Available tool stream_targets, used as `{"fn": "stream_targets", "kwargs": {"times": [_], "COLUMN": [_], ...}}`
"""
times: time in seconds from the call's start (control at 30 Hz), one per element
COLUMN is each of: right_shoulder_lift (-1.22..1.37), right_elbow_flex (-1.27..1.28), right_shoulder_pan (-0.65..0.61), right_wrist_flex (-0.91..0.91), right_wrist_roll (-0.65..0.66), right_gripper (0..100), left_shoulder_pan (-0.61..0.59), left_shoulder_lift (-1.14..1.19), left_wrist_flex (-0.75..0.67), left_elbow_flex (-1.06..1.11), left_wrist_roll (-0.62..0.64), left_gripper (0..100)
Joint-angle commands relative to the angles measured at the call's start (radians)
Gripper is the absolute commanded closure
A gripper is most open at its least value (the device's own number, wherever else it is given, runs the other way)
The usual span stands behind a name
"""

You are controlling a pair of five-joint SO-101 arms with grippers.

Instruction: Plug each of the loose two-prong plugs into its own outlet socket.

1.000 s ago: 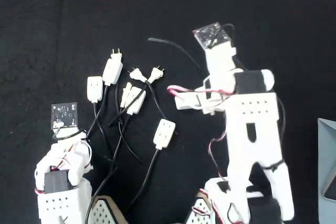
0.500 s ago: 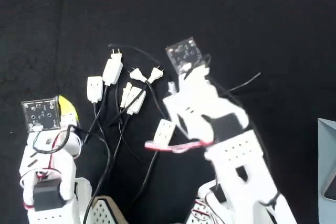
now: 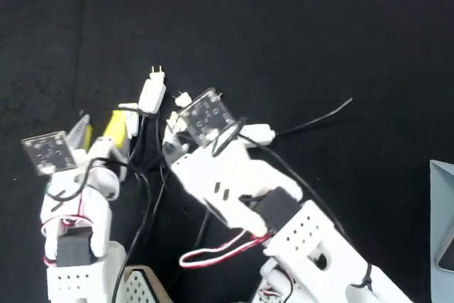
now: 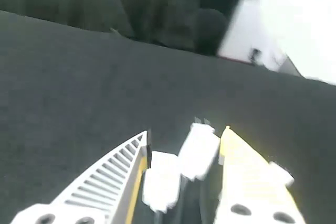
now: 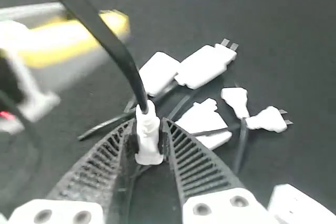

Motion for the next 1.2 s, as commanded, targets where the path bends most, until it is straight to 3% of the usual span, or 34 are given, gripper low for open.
{"fn": "stream_targets", "kwargs": {"times": [0.0,0.43,0.6,0.7,0.9,1.17], "right_shoulder_lift": [-0.002,-0.002,-0.002,-0.010,-0.002,0.061], "right_elbow_flex": [0.002,0.044,0.045,0.031,-0.039,-0.044], "right_shoulder_pan": [-0.055,-0.061,-0.058,-0.017,0.210,0.430], "right_wrist_flex": [-0.041,-0.035,-0.023,0.025,0.112,0.141], "right_wrist_roll": [-0.012,-0.005,-0.006,-0.008,-0.012,-0.097], "right_gripper": [98.7,98.7,98.7,98.7,98.7,98.7], "left_shoulder_pan": [0.136,0.320,0.374,0.317,0.199,0.108], "left_shoulder_lift": [-0.003,-0.003,-0.003,-0.003,0.003,-0.002], "left_wrist_flex": [0.080,0.362,0.407,0.404,0.411,0.404], "left_elbow_flex": [-0.068,-0.320,-0.331,-0.331,-0.315,-0.151], "left_wrist_roll": [-0.057,-0.061,-0.140,-0.121,-0.120,-0.114], "left_gripper": [77,76,77,77,76,77]}}
